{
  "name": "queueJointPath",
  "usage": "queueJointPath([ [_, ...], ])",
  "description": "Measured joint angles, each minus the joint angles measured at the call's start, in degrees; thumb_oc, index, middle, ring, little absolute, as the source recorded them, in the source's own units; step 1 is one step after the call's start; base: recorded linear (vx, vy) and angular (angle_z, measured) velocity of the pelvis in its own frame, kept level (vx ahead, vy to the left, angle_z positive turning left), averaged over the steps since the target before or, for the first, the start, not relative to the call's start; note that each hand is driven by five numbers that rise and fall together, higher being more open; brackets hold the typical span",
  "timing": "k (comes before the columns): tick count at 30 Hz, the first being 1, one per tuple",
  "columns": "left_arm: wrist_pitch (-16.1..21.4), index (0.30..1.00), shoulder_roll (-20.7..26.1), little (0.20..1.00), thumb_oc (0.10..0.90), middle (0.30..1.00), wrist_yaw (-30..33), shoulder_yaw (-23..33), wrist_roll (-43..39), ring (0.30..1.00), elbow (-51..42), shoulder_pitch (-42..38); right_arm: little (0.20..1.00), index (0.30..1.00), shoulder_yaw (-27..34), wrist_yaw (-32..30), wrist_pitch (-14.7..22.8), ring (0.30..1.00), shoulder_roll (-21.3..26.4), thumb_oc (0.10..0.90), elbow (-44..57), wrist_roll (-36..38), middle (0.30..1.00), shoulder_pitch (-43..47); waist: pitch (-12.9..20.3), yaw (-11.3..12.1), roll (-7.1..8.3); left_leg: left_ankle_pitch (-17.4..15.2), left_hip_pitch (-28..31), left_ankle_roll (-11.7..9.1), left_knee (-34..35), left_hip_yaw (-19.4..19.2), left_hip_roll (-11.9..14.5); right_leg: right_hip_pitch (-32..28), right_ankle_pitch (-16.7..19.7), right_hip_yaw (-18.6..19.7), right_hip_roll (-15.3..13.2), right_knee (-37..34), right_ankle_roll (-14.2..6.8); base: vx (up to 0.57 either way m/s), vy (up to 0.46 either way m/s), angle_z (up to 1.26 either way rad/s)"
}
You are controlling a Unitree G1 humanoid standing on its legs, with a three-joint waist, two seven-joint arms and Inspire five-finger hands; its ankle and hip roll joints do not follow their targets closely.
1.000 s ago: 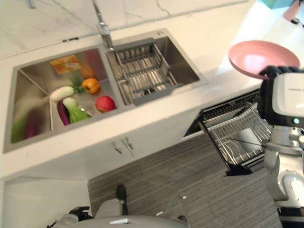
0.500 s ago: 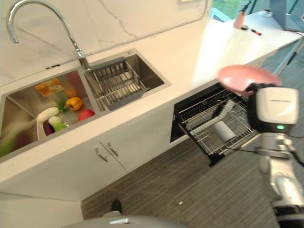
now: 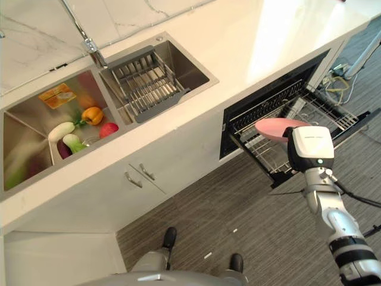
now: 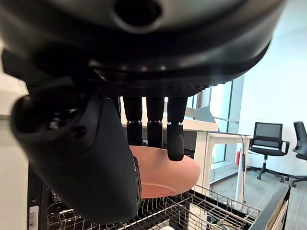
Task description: Place the dishes in the dishwasher.
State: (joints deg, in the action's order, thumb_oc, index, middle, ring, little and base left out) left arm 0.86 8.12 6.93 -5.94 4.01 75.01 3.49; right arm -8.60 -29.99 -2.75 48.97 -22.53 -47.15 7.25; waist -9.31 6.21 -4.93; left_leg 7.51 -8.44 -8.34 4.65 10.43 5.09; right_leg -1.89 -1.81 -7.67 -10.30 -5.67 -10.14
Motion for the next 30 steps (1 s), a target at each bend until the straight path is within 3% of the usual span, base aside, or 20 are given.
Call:
queueJointPath([
  [2, -0.02, 0.9, -0.34, 0.9, 0.8, 0.9, 0.04, -0.09, -0.01, 0.9, 0.07, 0.18, 0.3, 0.3, -1.37, 0.04, -1.18, 0.3, 0.73, 0.4, -2.35, 0.02, 0.3, 2.09, -0.43, 0.22, -1.0, 0.1, -0.72, 0.02, -0.03, 0.02, -0.04, 0.59, 0.13, -0.27, 0.01, 0.0, 0.2, -0.06, 0.028, 0.08],
  [6, 0.11, 0.9, -0.47, 0.9, 0.8, 0.9, 0.08, -0.36, -0.17, 0.9, 0.0, 0.0, 0.3, 0.3, -3.65, -0.13, -1.69, 0.3, 0.7, 0.4, -5.95, 0.03, 0.3, 5.78, -1.67, 0.36, -1.55, 0.3, -2.1, -0.06, -0.59, -0.27, -0.19, 1.33, 0.23, -0.45, 0.03, 0.02, 0.34, -0.09, 0.017, 0.07],
  [10, 1.05, 0.9, -0.82, 0.9, 0.8, 0.9, 0.18, -2.68, -2.01, 0.9, -0.9, -2.0, 0.3, 0.3, -8.39, -0.23, -2.99, 0.3, 0.63, 0.4, -15.05, 2.87, 0.3, 16.15, -5.7, 0.96, -3.1, 1.14, -7.4, 0.09, -2.3, -0.55, -0.29, 5.36, 1.29, -1.08, 0.35, 0.19, 0.79, -0.16, 0.03, 0.1],
  [15, 1.67, 0.9, -0.45, 0.9, 0.8, 0.9, 0.73, -5.14, -6.68, 0.9, -1.7, -3.02, 0.3, 0.3, -14.47, -0.01, -4.09, 0.3, 0.56, 0.4, -18.29, 9.18, 0.3, 27.82, -8.41, 1.69, -2.6, 1.21, -11.07, 0.11, -2.76, -0.98, -0.53, 9.48, 1.97, -0.32, 0.09, 0.21, 0.74, -0.06, 0.025, -0.04],
  [20, 2.26, 0.9, 1.09, 0.9, 0.8, 0.9, 1.4, -7.27, -8.94, 0.9, -3.68, -5.11, 0.3, 0.3, -14.64, -2.04, -5.81, 0.3, -0.13, 0.4, -17.01, 10.95, 0.3, 32.66, -11.04, 2.46, -1.21, 1.25, -13.42, 0.14, -2.83, -1.57, -0.43, 11.94, 2.47, 0.24, 0.08, 0.33, 1.07, -0.02, -0.001, -0.06],
  [21, 2.51, 0.9, 1.21, 0.9, 0.8, 0.9, 1.45, -7.26, -9.23, 0.9, -4.24, -5.26, 0.9, 0.9, -14.6, -2.12, -6.34, 0.9, -0.16, 0.8, -17.11, 11.55, 0.9, 32.54, -11.45, 2.49, -1.12, 1.25, -13.43, 0.15, -2.81, -1.5, -0.54, 11.91, 2.87, 0.43, 0.06, 0.39, 1.64, 0.0, -0.023, 0.09],
  [27, 2.86, 0.9, 1.63, 0.9, 0.8, 0.9, 1.93, -6.6, -10.37, 0.9, -5.06, -5.27, 0.9, 0.9, -7.56, -5.6, -9.25, 0.9, -4.25, 0.8, -14.98, 14.03, 0.9, 30.01, -12.21, 2.13, -0.21, 1.27, -13.39, 0.18, -2.74, -1.5, -0.68, 11.71, 4.26, 0.53, 0.11, 0.55, 2.42, 0.03, -0.023, 0.06],
  [30, 2.77, 0.9, 1.54, 0.9, 0.8, 0.9, 2.23, -6.01, -10.33, 0.9, -4.95, -5.27, 0.9, 0.9, -0.78, -7.58, -9.95, 0.9, -6.89, 0.8, -6.69, 16.86, 0.9, 26.84, -12.25, 1.91, -0.14, 1.32, -13.08, 0.25, -2.68, -1.7, -0.61, 11.54, 4.41, 0.61, 0.11, 0.59, 2.16, 0.02, -0.017, -0.02],
])
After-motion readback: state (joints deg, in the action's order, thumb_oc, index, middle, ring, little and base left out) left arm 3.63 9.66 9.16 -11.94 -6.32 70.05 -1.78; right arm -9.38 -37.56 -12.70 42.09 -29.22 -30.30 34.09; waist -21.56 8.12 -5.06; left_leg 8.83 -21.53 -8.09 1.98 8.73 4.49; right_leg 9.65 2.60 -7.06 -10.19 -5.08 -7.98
